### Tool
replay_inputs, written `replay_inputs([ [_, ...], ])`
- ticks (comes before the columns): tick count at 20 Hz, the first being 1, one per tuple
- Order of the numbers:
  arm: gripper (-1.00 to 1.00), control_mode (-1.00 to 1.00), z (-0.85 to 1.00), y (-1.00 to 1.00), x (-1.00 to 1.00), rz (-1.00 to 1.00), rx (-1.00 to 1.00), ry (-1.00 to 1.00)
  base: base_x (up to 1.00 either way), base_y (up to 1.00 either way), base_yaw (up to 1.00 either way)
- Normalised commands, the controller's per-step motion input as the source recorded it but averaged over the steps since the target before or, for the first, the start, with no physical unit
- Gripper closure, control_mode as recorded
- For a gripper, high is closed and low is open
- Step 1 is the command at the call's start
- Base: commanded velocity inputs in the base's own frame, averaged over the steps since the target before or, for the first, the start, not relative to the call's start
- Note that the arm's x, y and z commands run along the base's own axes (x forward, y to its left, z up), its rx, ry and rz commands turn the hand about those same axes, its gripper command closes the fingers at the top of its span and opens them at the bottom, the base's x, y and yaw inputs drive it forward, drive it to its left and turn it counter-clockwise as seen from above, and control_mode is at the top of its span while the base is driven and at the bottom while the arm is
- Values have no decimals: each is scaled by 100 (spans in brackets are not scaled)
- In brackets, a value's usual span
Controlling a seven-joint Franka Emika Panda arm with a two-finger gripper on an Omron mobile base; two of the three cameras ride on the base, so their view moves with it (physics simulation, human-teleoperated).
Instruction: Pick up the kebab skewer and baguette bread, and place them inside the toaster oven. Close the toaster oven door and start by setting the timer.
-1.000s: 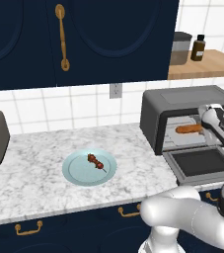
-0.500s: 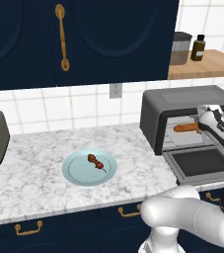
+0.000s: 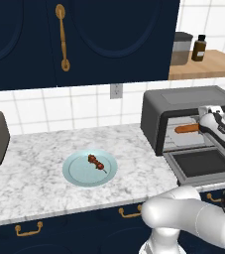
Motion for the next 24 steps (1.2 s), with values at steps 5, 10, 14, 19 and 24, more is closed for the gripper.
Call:
replay_inputs([
  [5,100,-100,-9,-12,-23,0,0,0,0,0,0],
  [10,100,-100,0,-7,-9,0,0,0,0,0,0],
  [14,100,-100,-8,0,4,0,0,0,0,0,0],
  [19,100,-100,-7,0,17,0,0,0,0,0,0],
  [24,100,-100,-11,0,27,0,0,0,0,0,0],
])
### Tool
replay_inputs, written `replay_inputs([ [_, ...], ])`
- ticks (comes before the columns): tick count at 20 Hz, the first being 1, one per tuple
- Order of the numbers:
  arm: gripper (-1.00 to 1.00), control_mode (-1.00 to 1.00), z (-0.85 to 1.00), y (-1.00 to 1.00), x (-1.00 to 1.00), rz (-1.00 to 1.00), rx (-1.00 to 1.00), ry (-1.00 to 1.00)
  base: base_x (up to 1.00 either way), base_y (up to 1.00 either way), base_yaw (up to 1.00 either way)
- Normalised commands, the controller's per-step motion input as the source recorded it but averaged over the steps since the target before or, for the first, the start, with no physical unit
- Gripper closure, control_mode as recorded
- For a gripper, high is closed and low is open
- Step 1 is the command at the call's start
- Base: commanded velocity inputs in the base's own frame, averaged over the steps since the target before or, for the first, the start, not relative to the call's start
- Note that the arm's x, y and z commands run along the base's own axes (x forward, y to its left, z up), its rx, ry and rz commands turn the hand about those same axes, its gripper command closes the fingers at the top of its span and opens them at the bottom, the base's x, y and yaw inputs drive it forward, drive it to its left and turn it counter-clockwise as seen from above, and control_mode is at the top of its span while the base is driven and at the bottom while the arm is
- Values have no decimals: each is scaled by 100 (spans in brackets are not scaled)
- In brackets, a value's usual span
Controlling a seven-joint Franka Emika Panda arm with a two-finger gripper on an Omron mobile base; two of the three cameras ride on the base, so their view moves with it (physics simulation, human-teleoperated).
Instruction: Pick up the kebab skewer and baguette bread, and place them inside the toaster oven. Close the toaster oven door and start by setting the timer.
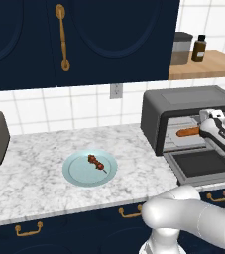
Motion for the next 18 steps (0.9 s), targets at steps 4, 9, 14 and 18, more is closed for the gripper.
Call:
replay_inputs([
  [4,100,-100,-13,0,15,0,0,0,0,0,0],
  [9,100,-100,-15,0,6,0,0,1,0,0,0],
  [14,100,-100,-10,0,1,0,0,1,0,0,0],
  [18,100,-100,-3,0,14,0,0,1,0,0,0],
])
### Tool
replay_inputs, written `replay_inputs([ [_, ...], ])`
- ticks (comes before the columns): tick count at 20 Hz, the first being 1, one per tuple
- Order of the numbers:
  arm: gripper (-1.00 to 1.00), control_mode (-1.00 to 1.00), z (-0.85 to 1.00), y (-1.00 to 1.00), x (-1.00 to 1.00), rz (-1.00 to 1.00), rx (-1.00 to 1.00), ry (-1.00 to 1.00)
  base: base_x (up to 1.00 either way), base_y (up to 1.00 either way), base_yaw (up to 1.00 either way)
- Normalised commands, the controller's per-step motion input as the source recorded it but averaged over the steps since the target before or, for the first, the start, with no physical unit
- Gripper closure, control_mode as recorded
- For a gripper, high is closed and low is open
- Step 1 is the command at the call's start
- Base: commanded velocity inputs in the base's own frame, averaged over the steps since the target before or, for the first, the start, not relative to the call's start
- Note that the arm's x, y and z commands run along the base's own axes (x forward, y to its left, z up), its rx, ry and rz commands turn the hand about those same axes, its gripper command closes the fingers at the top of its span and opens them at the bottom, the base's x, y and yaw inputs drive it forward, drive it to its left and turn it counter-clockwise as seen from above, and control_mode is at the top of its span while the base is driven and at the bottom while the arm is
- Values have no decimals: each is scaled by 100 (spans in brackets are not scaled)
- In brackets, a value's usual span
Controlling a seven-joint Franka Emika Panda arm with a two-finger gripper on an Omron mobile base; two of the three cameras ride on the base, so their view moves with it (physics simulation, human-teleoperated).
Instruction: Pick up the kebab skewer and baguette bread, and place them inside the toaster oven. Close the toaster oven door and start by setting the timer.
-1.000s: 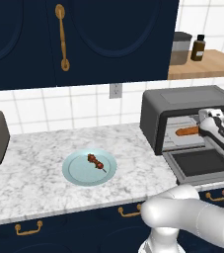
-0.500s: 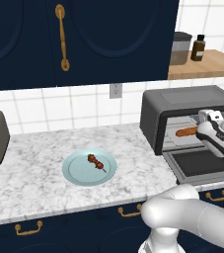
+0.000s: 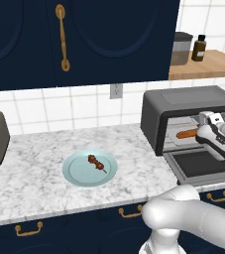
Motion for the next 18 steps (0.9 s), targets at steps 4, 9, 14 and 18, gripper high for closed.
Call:
replay_inputs([
  [4,100,-100,-1,0,14,0,0,4,0,0,0],
  [9,-100,-100,0,0,0,0,0,9,0,0,0],
  [14,-100,-100,-1,2,0,0,0,15,0,0,0],
  [18,-100,-100,-6,2,0,0,0,12,0,0,0],
])
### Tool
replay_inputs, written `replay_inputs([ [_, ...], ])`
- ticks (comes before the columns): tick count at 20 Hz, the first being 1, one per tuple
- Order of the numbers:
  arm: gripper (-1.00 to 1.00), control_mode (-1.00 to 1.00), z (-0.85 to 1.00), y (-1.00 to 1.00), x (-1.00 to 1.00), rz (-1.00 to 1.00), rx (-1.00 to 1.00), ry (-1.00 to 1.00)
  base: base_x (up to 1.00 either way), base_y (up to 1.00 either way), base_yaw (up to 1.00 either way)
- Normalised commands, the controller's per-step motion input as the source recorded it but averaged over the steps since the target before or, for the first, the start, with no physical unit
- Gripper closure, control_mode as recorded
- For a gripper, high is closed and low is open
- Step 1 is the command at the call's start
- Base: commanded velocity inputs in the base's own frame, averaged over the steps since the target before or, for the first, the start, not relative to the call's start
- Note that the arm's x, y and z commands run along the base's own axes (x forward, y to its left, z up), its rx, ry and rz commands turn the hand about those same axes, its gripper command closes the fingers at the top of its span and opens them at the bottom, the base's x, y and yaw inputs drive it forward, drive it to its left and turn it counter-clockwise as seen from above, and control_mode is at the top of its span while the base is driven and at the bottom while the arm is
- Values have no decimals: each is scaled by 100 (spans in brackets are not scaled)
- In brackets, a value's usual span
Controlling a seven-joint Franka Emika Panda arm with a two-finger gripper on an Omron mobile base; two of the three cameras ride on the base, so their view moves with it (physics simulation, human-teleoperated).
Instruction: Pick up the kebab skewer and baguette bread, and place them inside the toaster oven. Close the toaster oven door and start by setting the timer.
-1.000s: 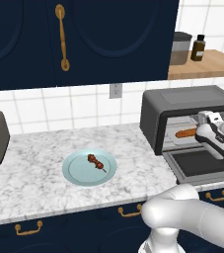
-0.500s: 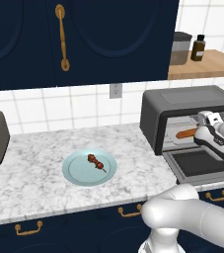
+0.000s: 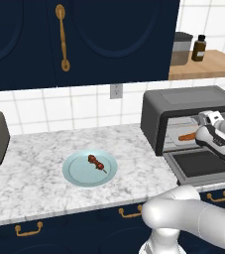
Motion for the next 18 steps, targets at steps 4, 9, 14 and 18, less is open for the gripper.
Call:
replay_inputs([
  [4,-100,-100,-2,1,0,0,0,12,0,0,0],
  [9,-100,-100,0,1,0,2,0,9,0,0,0],
  [14,-100,-100,6,0,0,4,0,8,0,0,0],
  [18,-100,-100,43,8,0,5,0,1,0,0,0],
])
